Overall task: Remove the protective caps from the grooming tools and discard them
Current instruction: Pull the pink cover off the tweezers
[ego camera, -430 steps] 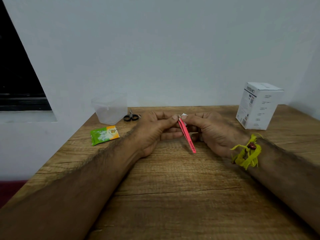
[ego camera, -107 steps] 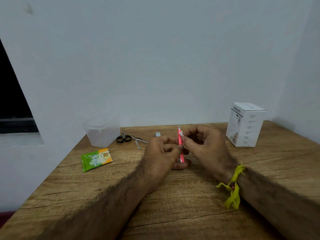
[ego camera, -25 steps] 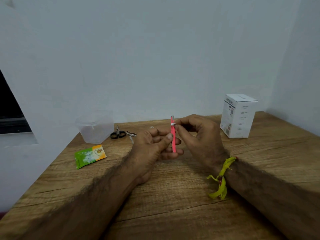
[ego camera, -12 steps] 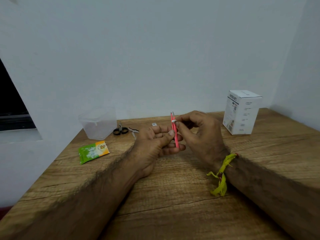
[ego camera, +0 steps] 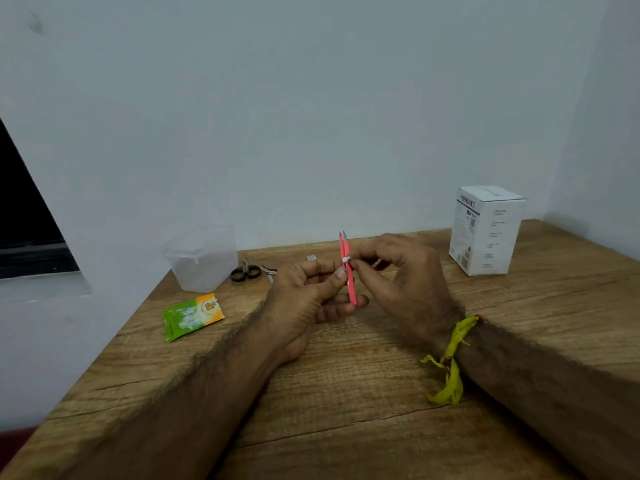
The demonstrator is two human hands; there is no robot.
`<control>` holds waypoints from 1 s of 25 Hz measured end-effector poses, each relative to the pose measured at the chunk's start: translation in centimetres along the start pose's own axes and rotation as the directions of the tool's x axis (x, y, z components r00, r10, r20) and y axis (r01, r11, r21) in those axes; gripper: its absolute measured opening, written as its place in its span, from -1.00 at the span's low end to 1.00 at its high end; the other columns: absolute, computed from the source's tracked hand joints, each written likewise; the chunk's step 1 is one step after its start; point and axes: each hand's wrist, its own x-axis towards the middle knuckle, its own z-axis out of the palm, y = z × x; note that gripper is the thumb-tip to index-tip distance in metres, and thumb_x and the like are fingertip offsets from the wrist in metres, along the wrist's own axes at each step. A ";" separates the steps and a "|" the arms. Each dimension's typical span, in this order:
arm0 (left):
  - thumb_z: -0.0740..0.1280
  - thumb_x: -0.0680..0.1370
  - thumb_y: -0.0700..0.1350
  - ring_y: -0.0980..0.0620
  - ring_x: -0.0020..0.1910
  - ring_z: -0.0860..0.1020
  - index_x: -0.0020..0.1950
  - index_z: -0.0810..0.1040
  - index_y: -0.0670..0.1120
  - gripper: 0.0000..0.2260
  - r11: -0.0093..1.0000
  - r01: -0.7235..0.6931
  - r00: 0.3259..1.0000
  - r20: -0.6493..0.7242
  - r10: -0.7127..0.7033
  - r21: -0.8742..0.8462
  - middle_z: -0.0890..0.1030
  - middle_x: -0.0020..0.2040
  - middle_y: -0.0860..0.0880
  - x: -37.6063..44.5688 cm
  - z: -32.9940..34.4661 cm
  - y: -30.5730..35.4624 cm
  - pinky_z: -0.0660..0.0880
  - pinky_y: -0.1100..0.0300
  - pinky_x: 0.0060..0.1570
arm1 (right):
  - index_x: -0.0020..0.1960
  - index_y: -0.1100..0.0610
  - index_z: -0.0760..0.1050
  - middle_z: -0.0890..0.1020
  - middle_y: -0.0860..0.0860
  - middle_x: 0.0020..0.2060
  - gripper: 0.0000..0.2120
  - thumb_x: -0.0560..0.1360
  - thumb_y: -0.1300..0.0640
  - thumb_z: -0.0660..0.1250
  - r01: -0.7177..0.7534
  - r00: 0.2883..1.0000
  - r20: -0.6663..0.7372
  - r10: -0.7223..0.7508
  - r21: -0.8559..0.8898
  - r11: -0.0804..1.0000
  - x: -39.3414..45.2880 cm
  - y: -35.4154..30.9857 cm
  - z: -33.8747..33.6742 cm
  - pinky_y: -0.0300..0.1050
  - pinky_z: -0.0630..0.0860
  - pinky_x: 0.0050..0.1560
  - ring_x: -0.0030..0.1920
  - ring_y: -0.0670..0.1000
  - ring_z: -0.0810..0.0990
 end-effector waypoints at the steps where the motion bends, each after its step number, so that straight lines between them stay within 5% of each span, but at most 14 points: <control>1: 0.38 0.53 -0.27 -0.12 -0.28 0.71 0.11 0.61 -0.29 -0.82 1.000 0.000 1.000 -0.009 0.000 -0.002 0.71 -0.10 -0.25 0.0 0.0 0.0 0.61 0.24 -0.41 | -0.06 0.14 0.71 0.66 -0.05 -0.26 -0.90 0.45 0.26 0.47 0.006 1.000 0.014 -0.006 -0.003 1.000 0.0 0.0 0.0 -0.08 0.55 -0.19 -0.19 -0.08 0.61; 10: 0.40 0.49 -0.28 -0.07 -0.22 0.73 0.10 0.62 -0.28 -0.79 0.997 0.024 1.000 -0.012 -0.025 -0.080 0.72 -0.09 -0.21 0.1 -0.5 0.3 0.64 0.23 -0.33 | -0.06 0.05 0.71 0.65 -0.10 -0.26 -0.85 0.43 0.27 0.48 -0.005 1.000 0.016 0.005 0.011 1.000 0.0 -0.2 -0.1 -0.06 0.54 -0.20 -0.19 -0.11 0.60; 15: 0.43 0.40 -0.33 -0.07 -0.14 0.72 0.10 0.61 -0.31 -0.72 0.989 0.023 1.000 0.001 -0.023 -0.145 0.71 -0.05 -0.25 0.1 -0.6 0.4 0.67 0.12 -0.07 | -0.06 0.08 0.70 0.65 -0.07 -0.25 -0.89 0.44 0.25 0.48 0.050 0.997 0.062 -0.048 -0.033 0.998 0.0 -0.1 -0.2 -0.06 0.52 -0.18 -0.19 -0.11 0.58; 25: 0.34 0.56 -0.33 -0.04 -0.18 0.71 0.09 0.58 -0.36 -0.85 0.986 -0.021 0.997 -0.073 0.009 -0.163 0.70 -0.10 -0.22 0.4 -0.9 0.5 0.67 0.19 -0.21 | -0.05 0.10 0.69 0.62 -0.03 -0.24 -0.89 0.46 0.26 0.47 0.120 0.980 0.172 -0.102 -0.101 0.988 0.0 0.1 -0.6 -0.13 0.48 -0.14 -0.19 -0.05 0.55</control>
